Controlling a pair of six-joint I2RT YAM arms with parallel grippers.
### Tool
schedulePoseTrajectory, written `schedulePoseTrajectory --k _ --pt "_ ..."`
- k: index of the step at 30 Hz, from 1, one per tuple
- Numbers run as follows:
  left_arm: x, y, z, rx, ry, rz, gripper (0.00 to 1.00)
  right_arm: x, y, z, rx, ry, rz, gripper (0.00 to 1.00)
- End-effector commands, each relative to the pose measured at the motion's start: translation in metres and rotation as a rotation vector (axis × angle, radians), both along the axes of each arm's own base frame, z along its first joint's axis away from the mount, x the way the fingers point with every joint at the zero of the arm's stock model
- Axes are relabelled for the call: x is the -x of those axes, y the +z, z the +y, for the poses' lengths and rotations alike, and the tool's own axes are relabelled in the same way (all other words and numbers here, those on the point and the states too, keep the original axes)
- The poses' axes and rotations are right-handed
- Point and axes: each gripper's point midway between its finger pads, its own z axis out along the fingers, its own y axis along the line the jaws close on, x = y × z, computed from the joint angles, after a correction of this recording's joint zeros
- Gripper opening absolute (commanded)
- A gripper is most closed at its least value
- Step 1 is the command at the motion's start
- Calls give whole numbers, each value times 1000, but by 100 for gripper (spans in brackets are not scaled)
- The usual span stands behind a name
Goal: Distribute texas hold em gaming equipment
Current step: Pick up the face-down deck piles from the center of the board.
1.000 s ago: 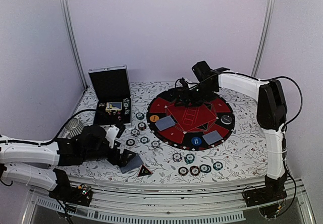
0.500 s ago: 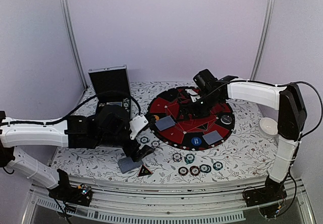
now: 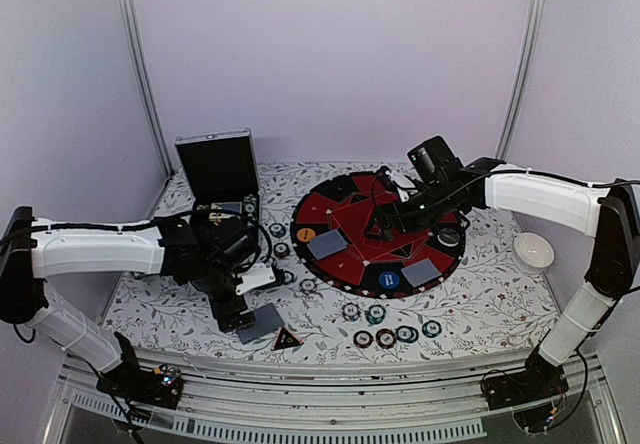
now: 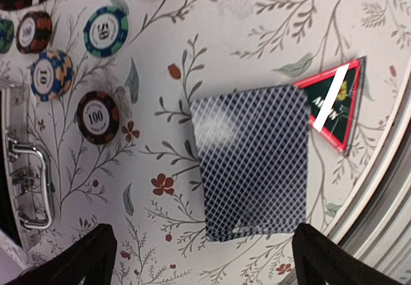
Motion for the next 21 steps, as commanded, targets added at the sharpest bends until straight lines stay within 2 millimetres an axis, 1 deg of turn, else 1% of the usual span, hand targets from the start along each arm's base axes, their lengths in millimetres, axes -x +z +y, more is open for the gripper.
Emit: schedulePoseTrajectory --k 1,3,5,7,11,15,18,21 --pt "-1 -24 13 -37 -11 48 98 2 0 -1 -12 14 -22 99" --pt "0 -28 6 -7 -32 64 98 3 -2 -1 -14 16 -21 99" --pt "9 -34 -1 26 -78 114 98 4 -2 -1 -19 16 -23 99" --pt "14 -39 -1 22 -90 151 98 4 -2 -1 -20 14 -21 99" --pt "21 -42 -2 35 -115 198 98 5 -3 -3 -18 8 -19 99" --pt "22 -54 2 6 -102 235 98 5 -3 -3 -19 6 -16 99" --pt "27 -61 2 2 -112 272 98 5 -3 -3 -19 6 -16 99" --pt "26 -67 2 -8 -102 278 98 5 -4 -3 -17 8 -15 99"
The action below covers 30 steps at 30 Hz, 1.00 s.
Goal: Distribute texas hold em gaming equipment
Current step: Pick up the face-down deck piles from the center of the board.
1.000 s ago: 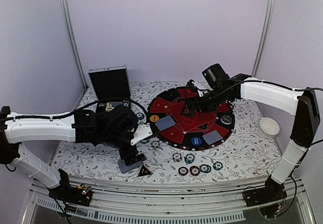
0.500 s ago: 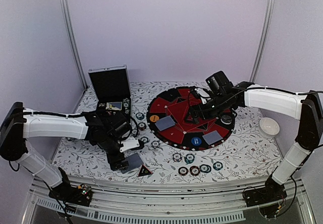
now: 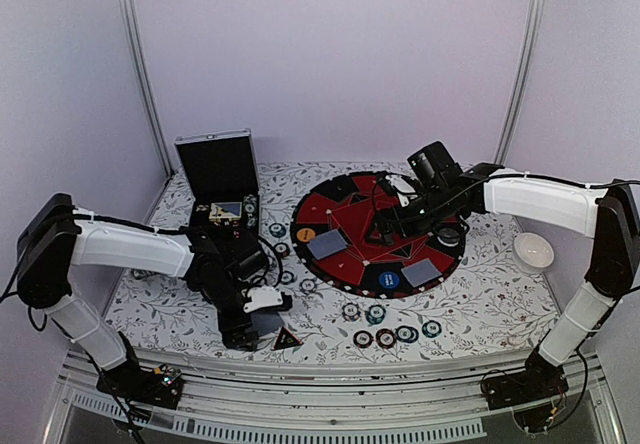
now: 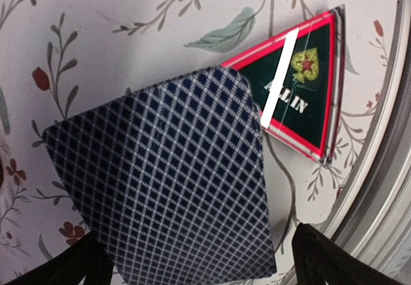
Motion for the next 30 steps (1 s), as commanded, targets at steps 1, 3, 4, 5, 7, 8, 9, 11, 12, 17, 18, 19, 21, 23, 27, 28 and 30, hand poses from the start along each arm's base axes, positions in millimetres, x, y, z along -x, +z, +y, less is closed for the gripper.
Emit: schedulePoseTrajectory --k 1,3,4,5,7,8,9,11,12,17,18,19,21,23,27,28,30 --pt "-1 -9 0 1 5 18 98 1 12 0 -28 5 -31 99" --pt "-9 -11 0 -7 27 -14 98 1 11 1 -29 6 -26 99" --pt "-11 -12 0 -7 33 -24 97 1 11 1 -32 8 -23 99" --pt "-12 -11 -1 -6 38 -28 95 1 11 2 -34 9 -22 99" --pt "-13 -8 -1 1 38 -35 89 1 12 2 -37 8 -22 99" --pt "-12 -7 -2 6 35 -34 86 1 13 2 -38 5 -23 99" --pt "-11 -7 -1 11 30 -32 82 0 15 2 -40 2 -26 99" --pt "-10 -7 0 13 28 -32 70 -1 19 2 -43 -5 -36 99" --pt "-10 -8 1 8 28 -35 64 -2 21 2 -47 -8 -40 99" --pt "-16 -5 1 13 43 -70 54 3 40 8 -127 14 -67 99" --pt "-19 -2 0 20 45 -89 52 4 44 10 -151 18 -76 99" --pt "-21 1 -2 33 44 -105 51 6 48 10 -176 10 -85 99" --pt "-24 7 -5 66 43 -135 51 9 55 9 -218 0 -109 99" --pt "-26 14 -8 93 40 -156 51 12 69 13 -287 9 -136 99" --pt "-35 33 -19 141 48 -194 51 33 82 32 -460 114 -118 99" --pt "-37 38 -22 156 50 -199 51 38 79 37 -481 122 -106 99" --pt "-39 47 -30 183 53 -201 51 45 67 50 -475 132 -81 99"
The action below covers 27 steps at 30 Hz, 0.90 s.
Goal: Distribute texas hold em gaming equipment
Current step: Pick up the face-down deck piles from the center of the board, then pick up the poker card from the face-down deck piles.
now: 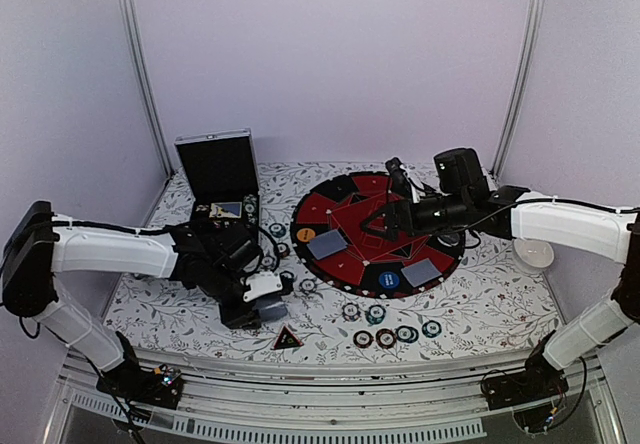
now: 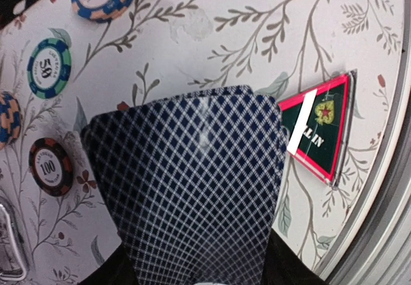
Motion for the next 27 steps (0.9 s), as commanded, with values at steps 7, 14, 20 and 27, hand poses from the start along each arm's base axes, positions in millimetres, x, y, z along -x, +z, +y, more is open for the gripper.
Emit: schedulePoseTrajectory --k 7,14,20,27 --pt "-17 61 -39 167 -4 -83 50 41 -35 84 -107 203 138 99" --pt "-21 89 -51 200 -2 -108 51 65 -59 136 -120 383 225 99" --pt "-18 91 -55 203 -9 -102 51 58 -71 155 -119 391 236 99" --pt "-20 101 -59 229 -11 -118 50 34 -108 154 -5 267 235 99"
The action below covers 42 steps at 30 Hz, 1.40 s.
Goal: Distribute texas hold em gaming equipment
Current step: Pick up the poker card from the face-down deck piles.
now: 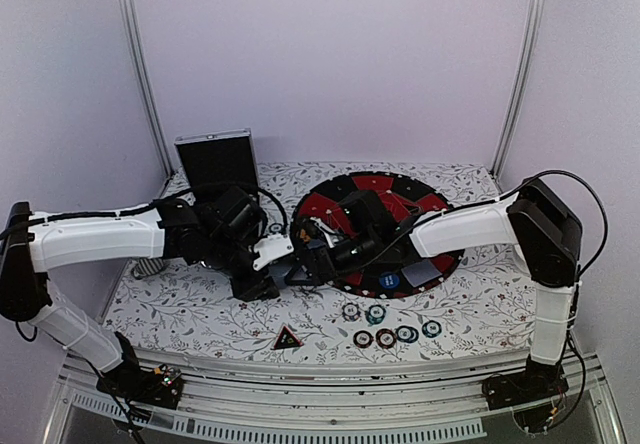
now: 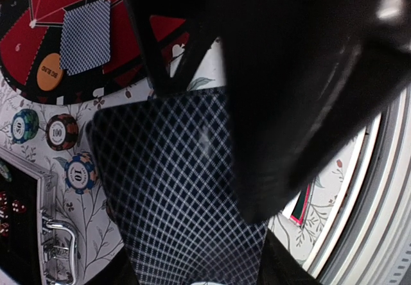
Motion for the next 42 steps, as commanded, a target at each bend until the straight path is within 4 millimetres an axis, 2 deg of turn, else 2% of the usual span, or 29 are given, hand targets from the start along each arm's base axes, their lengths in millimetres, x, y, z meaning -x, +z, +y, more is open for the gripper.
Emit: schedulePoseTrajectory --k 1,5,12,18,23,26,31,38,42 --pt "7 21 -13 61 -52 -15 50 -23 -13 2 61 -90 -46 99" --pt "10 24 -14 86 -65 -13 50 -25 -11 -3 67 -99 -60 99" --pt "10 21 -10 74 -60 -20 50 -34 -5 -24 85 -140 -78 100" --pt "10 16 -11 61 -59 -15 50 -27 3 -22 66 -94 -75 98" --pt "4 13 -12 51 -47 -26 50 -9 24 -7 -8 13 -69 97" --pt "5 8 -12 44 -46 -14 50 -6 36 -8 -33 27 -78 96" --pt "7 0 -10 33 -45 -1 50 -3 50 -8 -57 37 -92 87" --pt "7 -7 -5 21 -35 16 50 -4 47 -14 -25 16 -99 75" --pt "7 -7 -5 27 -34 18 50 -7 42 -17 8 -10 -101 59"
